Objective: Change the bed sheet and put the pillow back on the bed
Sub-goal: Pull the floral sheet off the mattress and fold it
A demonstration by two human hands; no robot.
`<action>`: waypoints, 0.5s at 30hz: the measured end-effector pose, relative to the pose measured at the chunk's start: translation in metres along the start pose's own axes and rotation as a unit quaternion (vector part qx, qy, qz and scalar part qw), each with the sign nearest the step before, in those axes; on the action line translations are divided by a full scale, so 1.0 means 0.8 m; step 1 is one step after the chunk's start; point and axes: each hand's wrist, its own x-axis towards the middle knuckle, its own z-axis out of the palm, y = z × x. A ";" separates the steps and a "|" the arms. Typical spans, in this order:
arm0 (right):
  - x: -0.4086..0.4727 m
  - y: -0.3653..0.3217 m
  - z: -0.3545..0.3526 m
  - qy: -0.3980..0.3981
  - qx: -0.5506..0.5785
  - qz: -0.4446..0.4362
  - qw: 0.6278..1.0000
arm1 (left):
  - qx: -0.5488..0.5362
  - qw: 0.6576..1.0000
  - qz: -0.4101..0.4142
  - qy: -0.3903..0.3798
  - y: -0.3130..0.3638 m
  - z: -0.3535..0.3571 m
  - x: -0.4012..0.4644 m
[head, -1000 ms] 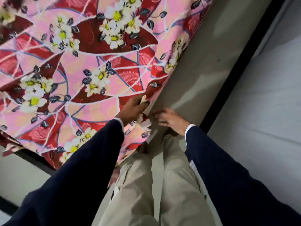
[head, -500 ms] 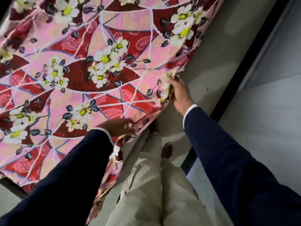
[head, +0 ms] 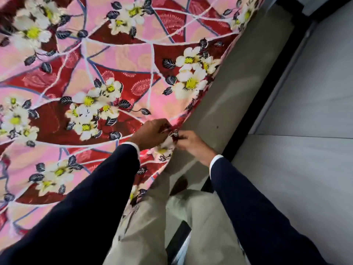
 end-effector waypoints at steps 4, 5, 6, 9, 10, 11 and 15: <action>0.060 -0.026 -0.073 0.132 0.252 0.129 0.950 | -0.063 0.993 0.007 -0.102 -0.008 -0.025 0.013; 0.080 -0.031 -0.090 0.156 0.296 0.132 0.933 | -0.057 0.990 0.006 -0.127 -0.006 -0.030 0.018; 0.098 -0.040 -0.105 0.178 0.316 0.120 0.924 | -0.052 0.988 0.002 -0.148 -0.005 -0.032 0.024; 0.133 -0.076 -0.141 0.196 0.345 0.044 0.917 | -0.020 0.980 -0.029 -0.195 0.003 -0.037 0.038; 0.140 -0.092 -0.156 0.187 0.364 0.020 0.912 | 0.003 0.979 -0.038 -0.200 0.008 -0.037 0.044; 0.145 -0.106 -0.171 0.185 0.380 0.002 0.906 | 0.033 0.976 -0.051 -0.208 0.015 -0.036 0.051; 0.141 -0.138 -0.211 0.217 0.331 -0.033 0.918 | 0.174 0.967 -0.110 -0.152 0.052 -0.032 0.088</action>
